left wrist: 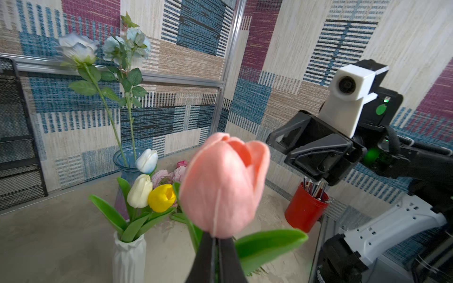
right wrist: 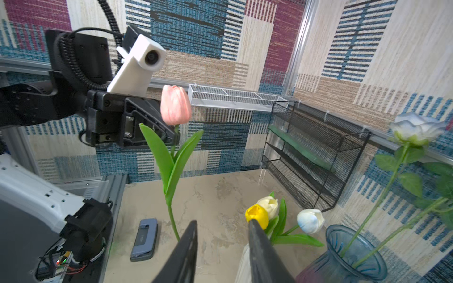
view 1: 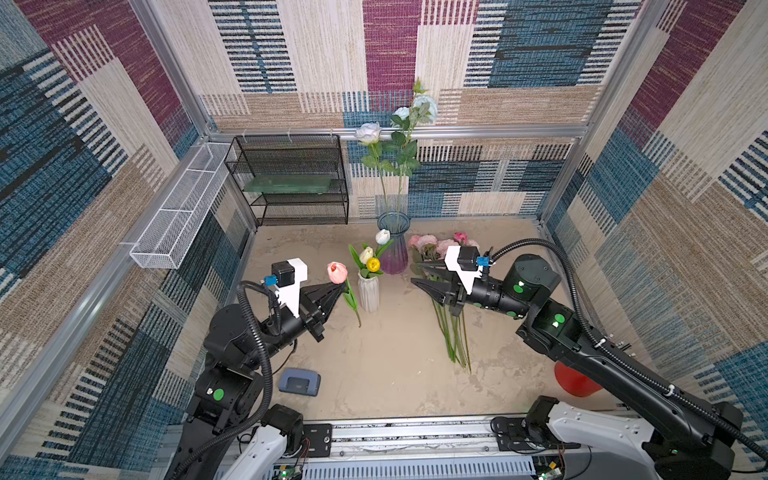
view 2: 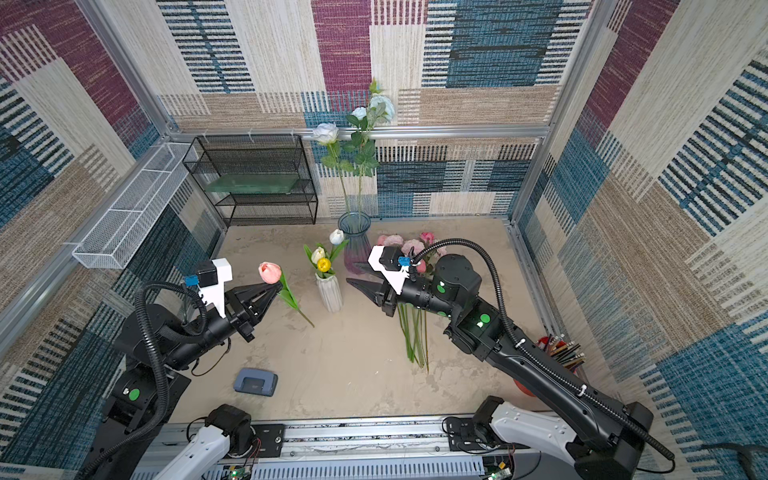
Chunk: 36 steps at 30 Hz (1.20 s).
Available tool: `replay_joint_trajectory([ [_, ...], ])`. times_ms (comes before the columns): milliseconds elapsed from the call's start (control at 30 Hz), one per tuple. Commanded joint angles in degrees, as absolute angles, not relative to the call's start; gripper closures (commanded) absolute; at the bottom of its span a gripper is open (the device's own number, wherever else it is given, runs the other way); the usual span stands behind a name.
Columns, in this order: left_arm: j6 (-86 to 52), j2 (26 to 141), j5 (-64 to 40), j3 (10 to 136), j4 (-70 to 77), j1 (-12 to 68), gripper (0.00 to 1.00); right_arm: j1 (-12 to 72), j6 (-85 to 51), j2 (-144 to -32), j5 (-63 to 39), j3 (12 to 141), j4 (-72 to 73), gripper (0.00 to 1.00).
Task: Pick out pink flowers from the vase
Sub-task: Pick up the flower from the vase.
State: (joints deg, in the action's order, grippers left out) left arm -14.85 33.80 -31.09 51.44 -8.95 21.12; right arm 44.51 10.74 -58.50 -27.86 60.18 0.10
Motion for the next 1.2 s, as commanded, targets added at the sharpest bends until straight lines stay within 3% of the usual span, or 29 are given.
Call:
replay_joint_trajectory([
  [0, -21.9, 34.7, -38.7, 49.1, 3.3, 21.2, 1.00, 44.6, 12.1, -57.7, -36.4, 58.5, -1.6, 0.60],
  [133, -34.1, 37.7, -40.6, 44.7, 19.9, 21.2, 1.00, 44.7, 14.2, -57.5, -44.3, 55.8, -1.9, 0.54],
  [267, -44.6, 42.9, -44.1, 43.0, 33.2, 21.2, 1.00, 44.7, 15.1, -57.7, -47.1, 53.9, -1.7, 0.40],
  [400, -50.2, 45.7, -45.9, 42.3, 41.9, 21.2, 1.00, 44.9, 14.9, -58.4, -48.8, 53.1, -1.9, 0.40],
  [667, -52.8, 46.0, -46.8, 42.0, 44.7, 21.3, 1.00, 45.2, 13.4, -61.5, -46.4, 52.6, -1.9, 0.44],
  [867, -52.6, 44.7, -46.5, 40.6, 44.4, 21.6, 1.00, 45.7, 13.6, -64.4, -47.3, 54.6, -2.6, 0.58],
  [1100, -51.5, 43.9, -46.9, 40.1, 42.8, 22.0, 1.00, 46.1, 12.1, -63.9, -47.4, 55.3, -1.9, 0.99],
  [1167, -51.1, 43.8, -46.7, 40.1, 41.9, 22.1, 1.00, 46.3, 11.8, -63.9, -47.0, 55.4, -1.9, 1.00],
])
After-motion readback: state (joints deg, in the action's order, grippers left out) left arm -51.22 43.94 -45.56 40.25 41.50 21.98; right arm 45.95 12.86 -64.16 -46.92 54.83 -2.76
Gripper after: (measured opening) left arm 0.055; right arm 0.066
